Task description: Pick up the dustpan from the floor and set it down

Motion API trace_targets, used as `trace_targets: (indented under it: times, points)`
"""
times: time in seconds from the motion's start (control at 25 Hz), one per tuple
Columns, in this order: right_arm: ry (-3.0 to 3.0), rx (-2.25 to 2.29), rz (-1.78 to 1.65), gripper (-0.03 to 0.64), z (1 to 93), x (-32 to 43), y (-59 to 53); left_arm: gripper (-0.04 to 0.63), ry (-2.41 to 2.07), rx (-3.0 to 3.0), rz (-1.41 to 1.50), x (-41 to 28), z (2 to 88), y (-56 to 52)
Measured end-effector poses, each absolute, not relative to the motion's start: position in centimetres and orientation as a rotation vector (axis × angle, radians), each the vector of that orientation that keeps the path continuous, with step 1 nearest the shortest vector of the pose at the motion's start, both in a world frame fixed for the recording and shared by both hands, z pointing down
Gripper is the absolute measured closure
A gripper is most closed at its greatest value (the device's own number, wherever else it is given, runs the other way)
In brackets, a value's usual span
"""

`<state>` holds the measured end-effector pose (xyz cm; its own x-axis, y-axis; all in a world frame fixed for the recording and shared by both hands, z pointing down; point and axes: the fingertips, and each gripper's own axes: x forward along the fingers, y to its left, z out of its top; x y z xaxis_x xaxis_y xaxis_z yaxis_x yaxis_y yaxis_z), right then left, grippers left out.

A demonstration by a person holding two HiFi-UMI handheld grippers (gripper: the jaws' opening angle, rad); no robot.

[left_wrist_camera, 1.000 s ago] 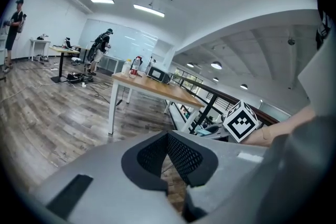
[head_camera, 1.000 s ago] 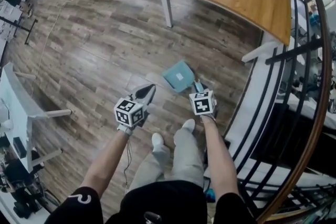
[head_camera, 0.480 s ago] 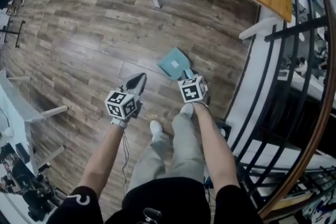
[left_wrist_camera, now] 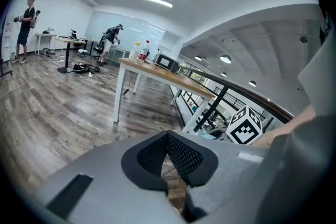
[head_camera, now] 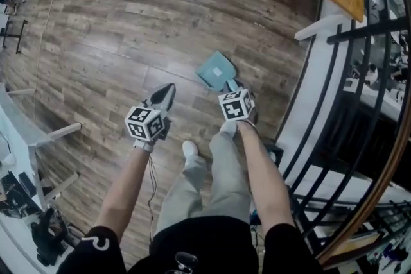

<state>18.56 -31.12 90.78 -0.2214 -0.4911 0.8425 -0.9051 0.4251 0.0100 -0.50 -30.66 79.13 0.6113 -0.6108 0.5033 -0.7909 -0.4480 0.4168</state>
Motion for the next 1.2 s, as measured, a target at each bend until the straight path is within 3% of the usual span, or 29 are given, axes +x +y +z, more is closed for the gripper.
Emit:
trace_targets:
  times: [0.52,0.72,1.2]
  points:
    - [-1.824,1.147,0.598,0.525,92.8,18.3,-29.1,0.597,-1.109,2.171,0.361,-1.2,80.2,-30.4]
    - [-1.816,1.136,0.637,0.474,92.8,18.2,-28.7,0.597,-1.103,2.175,0.360,-1.5,80.0,-30.0]
    - [-1.817,1.215,0.668,0.468,91.3,18.7,-29.2,0.597,-1.112,2.182,0.345,-2.9,78.9,-29.0]
